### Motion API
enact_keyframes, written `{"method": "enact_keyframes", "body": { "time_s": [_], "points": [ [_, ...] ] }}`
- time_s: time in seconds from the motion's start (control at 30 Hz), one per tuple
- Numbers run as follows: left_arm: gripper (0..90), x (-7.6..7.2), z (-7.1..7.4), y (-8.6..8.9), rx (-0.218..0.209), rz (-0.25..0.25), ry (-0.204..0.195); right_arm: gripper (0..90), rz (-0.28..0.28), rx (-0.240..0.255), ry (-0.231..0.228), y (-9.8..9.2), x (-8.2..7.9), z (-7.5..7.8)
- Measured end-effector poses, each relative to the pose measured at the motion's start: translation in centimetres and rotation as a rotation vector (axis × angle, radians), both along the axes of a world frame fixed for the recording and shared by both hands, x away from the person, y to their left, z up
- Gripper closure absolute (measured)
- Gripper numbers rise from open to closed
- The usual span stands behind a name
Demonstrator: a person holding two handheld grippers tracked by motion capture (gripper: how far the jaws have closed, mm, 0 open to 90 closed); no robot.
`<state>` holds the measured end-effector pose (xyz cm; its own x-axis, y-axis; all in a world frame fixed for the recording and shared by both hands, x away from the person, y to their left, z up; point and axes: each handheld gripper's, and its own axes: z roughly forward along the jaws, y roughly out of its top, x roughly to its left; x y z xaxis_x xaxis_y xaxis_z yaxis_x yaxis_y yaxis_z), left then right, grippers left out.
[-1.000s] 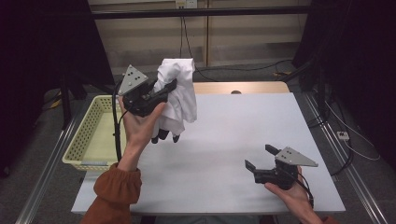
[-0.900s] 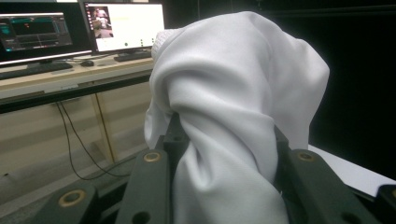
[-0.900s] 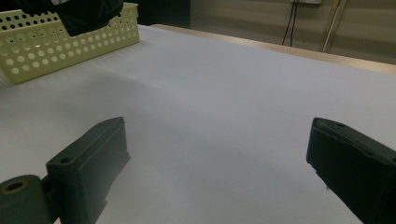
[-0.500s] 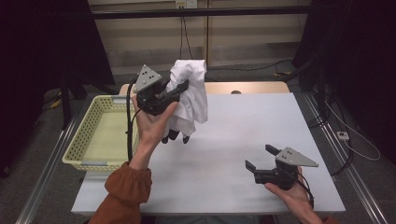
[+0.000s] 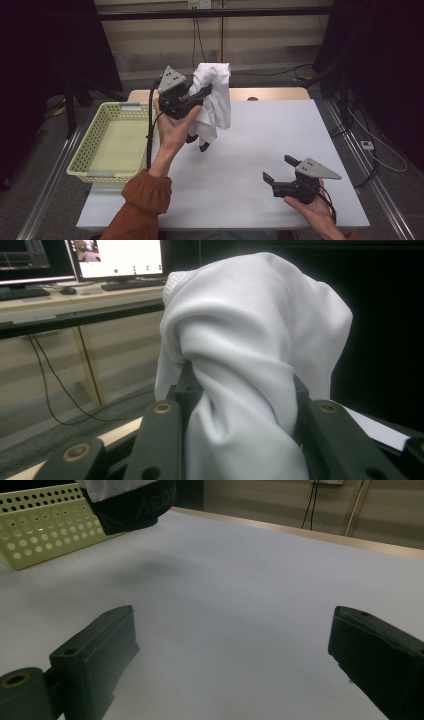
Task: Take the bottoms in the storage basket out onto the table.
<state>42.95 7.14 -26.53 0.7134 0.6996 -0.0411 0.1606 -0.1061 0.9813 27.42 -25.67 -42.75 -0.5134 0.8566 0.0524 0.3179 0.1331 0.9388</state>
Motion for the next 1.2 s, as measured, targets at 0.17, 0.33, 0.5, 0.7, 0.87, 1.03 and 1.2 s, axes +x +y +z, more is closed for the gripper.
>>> {"method": "enact_keyframes", "body": {
  "time_s": [0.17, 0.33, 0.5, 0.7, 0.87, 1.03, 1.2],
  "points": [
    [64.7, 0.7, -0.6, -0.9, 0.002, -0.015, 0.019, 5.4, -0.003, 0.002, 0.001, -0.1, 0.0, 0.0],
    [64.7, 1.1, -1.1, -1.6, 0.007, -0.02, 0.027, 5.4, -0.004, 0.002, 0.002, -0.1, 0.0, 0.0],
    [64.3, 1.5, -1.6, -2.1, 0.018, -0.017, 0.038, 5.4, -0.001, 0.001, 0.002, 0.0, 0.0, 0.0],
    [64.1, 2.3, -2.4, -2.3, 0.018, -0.014, 0.067, 5.4, 0.0, 0.001, 0.002, -0.1, 0.0, 0.0],
    [63.9, 2.8, -3.4, -2.5, 0.063, -0.025, 0.065, 5.4, -0.004, 0.003, 0.003, -0.1, 0.0, 0.0],
    [64.0, 3.3, -4.7, -2.5, 0.074, -0.023, 0.089, 5.4, -0.003, 0.001, 0.002, -0.1, 0.0, 0.0],
    [64.0, 3.6, -6.0, -2.3, 0.096, -0.004, 0.116, 5.4, -0.002, 0.003, 0.001, -0.1, 0.0, 0.0]
  ]
}}
